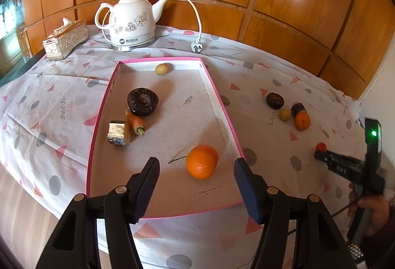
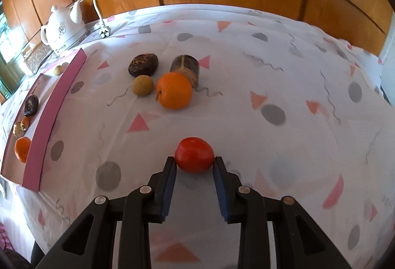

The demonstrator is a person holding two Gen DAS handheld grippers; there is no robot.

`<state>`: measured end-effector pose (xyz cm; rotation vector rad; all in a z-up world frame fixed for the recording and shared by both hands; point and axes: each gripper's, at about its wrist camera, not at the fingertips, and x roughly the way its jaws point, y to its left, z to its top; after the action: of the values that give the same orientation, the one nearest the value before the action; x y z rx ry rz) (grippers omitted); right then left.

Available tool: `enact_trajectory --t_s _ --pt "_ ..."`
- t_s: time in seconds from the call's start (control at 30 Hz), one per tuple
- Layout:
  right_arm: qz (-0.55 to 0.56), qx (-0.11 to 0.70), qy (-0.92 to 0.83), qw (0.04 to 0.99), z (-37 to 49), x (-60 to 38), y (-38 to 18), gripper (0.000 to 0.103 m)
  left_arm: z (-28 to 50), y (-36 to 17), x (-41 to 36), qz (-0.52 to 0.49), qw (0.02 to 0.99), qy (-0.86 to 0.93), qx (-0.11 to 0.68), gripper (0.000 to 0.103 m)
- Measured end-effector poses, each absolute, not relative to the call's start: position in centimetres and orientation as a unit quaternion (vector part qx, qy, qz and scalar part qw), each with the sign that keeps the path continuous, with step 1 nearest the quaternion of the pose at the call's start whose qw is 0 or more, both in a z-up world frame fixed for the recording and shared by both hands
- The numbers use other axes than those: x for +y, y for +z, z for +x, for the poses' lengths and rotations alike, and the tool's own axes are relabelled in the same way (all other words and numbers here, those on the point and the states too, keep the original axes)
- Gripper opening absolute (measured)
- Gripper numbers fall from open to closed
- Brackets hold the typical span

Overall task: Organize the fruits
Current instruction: 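Carry the red tomato into the tray and open the right tool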

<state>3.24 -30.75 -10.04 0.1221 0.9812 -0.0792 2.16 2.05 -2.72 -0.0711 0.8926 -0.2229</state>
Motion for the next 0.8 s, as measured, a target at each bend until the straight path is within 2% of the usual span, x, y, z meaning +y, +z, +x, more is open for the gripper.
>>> enact_trajectory --t_s 0.5,0.8 --pt "0.089 0.459 -0.052 0.882 -0.4 -32.1 -10.3 0.031 2.0 -3.1 1.0 -0.031 0.891 -0.119 0.436 0.068" --pt "0.13 0.447 -0.048 0.884 -1.9 -33.6 -9.6 0.051 2.1 -3.4 1.4 -0.043 0.89 -0.121 0.437 0.068"
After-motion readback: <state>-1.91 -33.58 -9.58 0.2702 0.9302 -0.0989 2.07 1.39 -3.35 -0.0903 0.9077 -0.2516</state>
